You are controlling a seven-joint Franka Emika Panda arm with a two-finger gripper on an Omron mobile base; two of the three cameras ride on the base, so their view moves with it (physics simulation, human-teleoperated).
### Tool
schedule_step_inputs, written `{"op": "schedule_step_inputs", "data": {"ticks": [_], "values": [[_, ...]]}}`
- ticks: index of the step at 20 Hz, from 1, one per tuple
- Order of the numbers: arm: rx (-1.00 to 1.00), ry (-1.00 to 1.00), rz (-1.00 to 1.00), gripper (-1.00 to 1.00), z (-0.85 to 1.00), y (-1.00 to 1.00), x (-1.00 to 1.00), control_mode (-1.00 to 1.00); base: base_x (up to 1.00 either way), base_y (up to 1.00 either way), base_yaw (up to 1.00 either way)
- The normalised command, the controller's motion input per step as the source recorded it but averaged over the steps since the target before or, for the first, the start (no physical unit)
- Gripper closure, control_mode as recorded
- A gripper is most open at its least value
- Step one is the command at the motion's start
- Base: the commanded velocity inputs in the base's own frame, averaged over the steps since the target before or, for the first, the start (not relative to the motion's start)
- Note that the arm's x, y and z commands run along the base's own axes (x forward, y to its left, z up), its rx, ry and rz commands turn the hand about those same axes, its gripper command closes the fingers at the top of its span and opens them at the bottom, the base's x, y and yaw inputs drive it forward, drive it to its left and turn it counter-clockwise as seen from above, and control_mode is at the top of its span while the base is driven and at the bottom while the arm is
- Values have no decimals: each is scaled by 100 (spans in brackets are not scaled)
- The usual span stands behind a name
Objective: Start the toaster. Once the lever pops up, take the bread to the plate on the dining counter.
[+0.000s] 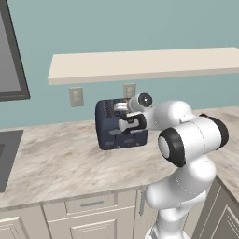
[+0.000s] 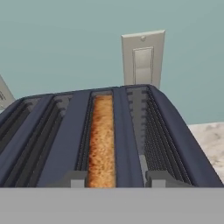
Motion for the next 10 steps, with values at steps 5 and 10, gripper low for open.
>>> {"op": "schedule_step_inputs", "data": {"ticks": [5, 10], "values": [[0, 0, 0, 100, 0, 0, 0, -100, 0, 0, 0], [0, 0, 0, 100, 0, 0, 0, -100, 0, 0, 0]]}}
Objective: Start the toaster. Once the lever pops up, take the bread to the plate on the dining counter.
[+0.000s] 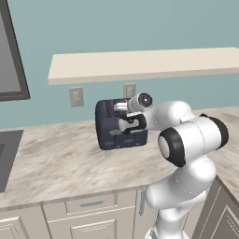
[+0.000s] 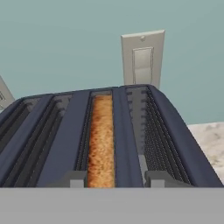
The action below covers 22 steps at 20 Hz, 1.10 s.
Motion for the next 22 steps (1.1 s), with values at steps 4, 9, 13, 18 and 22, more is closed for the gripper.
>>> {"op": "schedule_step_inputs", "data": {"ticks": [4, 9, 13, 18, 22], "values": [[0, 0, 0, 100, 0, 0, 0, -100, 0, 0, 0], [0, 0, 0, 100, 0, 0, 0, -100, 0, 0, 0], [0, 0, 0, 100, 0, 0, 0, -100, 0, 0, 0], [0, 0, 0, 100, 0, 0, -1, -100, 0, 0, 0], [-2, 0, 0, 100, 0, 14, -5, -100, 0, 0, 0]]}}
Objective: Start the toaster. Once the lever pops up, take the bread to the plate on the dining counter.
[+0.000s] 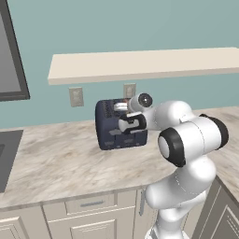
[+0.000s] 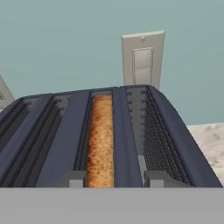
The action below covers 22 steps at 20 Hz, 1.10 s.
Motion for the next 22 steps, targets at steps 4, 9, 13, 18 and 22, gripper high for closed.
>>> {"op": "schedule_step_inputs", "data": {"ticks": [4, 9, 13, 18, 22], "values": [[-3, 0, 0, 100, 0, 25, 0, -100, 0, 0, 0], [-6, 0, 0, 100, 0, 46, 0, -100, 0, 0, 0], [-4, 0, -1, 100, 0, 39, -5, -100, 0, 0, 0], [0, 0, -1, 100, 1, 17, -20, -100, 0, 0, 0], [0, -3, -3, 100, 21, 1, -37, -100, 0, 0, 0]]}}
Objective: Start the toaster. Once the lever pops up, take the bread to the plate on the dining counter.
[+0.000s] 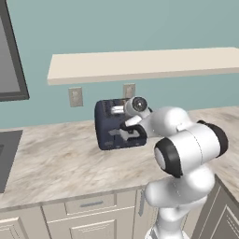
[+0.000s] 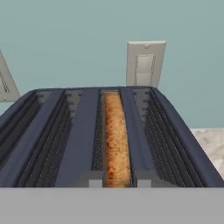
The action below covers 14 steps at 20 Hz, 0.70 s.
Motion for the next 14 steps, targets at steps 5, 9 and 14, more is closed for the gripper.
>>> {"op": "schedule_step_inputs", "data": {"ticks": [5, 9, 14], "values": [[0, -2, -2, 100, 46, 0, -47, -100, 0, 0, 0], [0, 0, -1, 100, 51, 0, -36, -100, 0, 0, 0], [0, 0, 0, 100, 51, 0, -37, -100, 0, 0, 0]]}}
